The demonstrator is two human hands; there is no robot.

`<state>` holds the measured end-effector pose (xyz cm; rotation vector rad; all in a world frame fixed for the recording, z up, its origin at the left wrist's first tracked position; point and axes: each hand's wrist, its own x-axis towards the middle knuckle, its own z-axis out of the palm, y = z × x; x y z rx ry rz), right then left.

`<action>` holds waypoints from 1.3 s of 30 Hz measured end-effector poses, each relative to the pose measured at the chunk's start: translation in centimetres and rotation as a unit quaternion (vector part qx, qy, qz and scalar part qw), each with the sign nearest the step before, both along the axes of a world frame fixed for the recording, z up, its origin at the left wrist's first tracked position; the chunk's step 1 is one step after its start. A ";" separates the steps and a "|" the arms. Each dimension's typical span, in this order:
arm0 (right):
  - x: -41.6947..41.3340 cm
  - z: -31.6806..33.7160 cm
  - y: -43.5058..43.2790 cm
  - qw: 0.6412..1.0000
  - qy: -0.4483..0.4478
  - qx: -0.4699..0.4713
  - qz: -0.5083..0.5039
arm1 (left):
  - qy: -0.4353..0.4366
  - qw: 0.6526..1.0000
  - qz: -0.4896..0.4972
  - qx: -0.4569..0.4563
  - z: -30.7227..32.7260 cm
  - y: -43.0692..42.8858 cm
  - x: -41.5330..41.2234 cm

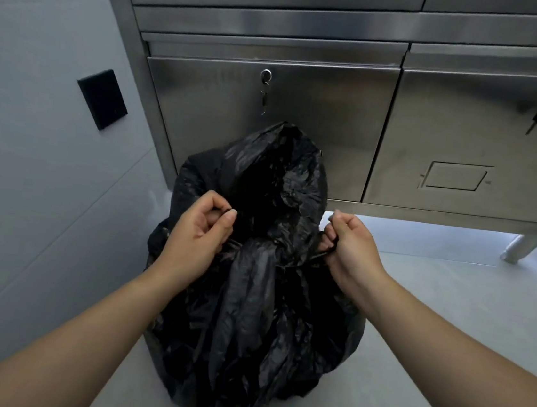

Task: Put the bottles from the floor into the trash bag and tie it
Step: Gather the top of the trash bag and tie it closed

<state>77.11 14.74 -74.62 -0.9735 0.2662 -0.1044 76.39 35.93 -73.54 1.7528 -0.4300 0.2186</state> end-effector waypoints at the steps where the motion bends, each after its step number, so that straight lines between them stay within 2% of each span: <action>1: 0.2 -0.2 -0.6 1.000 0.010 0.006 -0.010 | 0.002 1.000 0.009 0.009 -0.2 0.4 0.0; 5: 0.7 0.2 -2.3 0.999 0.002 -0.011 -0.051 | -0.001 0.998 0.059 0.022 0.3 1.6 0.1; 9: -0.4 2.7 -1.3 0.989 -0.126 -0.074 -0.017 | -0.076 0.994 0.041 0.061 2.2 0.0 -0.7; 13: -2.5 5.4 0.4 0.960 -0.244 -0.132 0.040 | -0.184 0.979 0.072 0.043 4.8 -1.9 -1.6; 18: -3.4 7.4 1.2 0.903 -0.335 -0.267 0.017 | -0.283 0.945 0.160 -0.041 7.5 -2.4 -1.6; 20: -3.3 7.4 1.3 0.896 -0.340 -0.284 0.026 | -0.324 0.928 0.185 -0.007 8.0 -2.2 -1.3; 22: -3.2 6.9 1.3 0.893 -0.332 -0.302 0.040 | -0.337 0.921 0.177 0.083 7.8 -2.0 -0.7; 23: -3.1 6.5 1.3 0.893 -0.325 -0.309 0.047 | -0.318 0.928 0.147 0.131 7.3 -1.8 -0.3; 25: -2.9 5.7 1.0 0.898 -0.305 -0.314 0.051 | -0.219 0.948 0.065 0.222 5.3 -1.4 0.1; 27: -2.5 4.6 0.7 0.916 -0.263 -0.299 0.034 | -0.101 0.939 -0.011 0.328 1.8 -1.0 -0.2; 29: -2.2 3.3 0.5 0.924 -0.230 -0.306 0.024 | -0.003 0.926 -0.096 0.365 -1.6 -1.2 -1.3; 31: -2.0 1.4 0.2 0.886 -0.229 -0.399 0.057 | 0.049 0.941 -0.117 0.313 -3.2 -1.6 -2.0; 35: -1.6 -2.3 -1.1 0.765 -0.148 -0.599 0.185 | 0.113 0.985 -0.032 0.129 -2.3 -2.0 -1.4; 39: -1.6 -4.6 -1.8 0.656 -0.081 -0.670 0.338 | 0.096 0.994 0.000 0.058 -2.2 -2.5 -1.6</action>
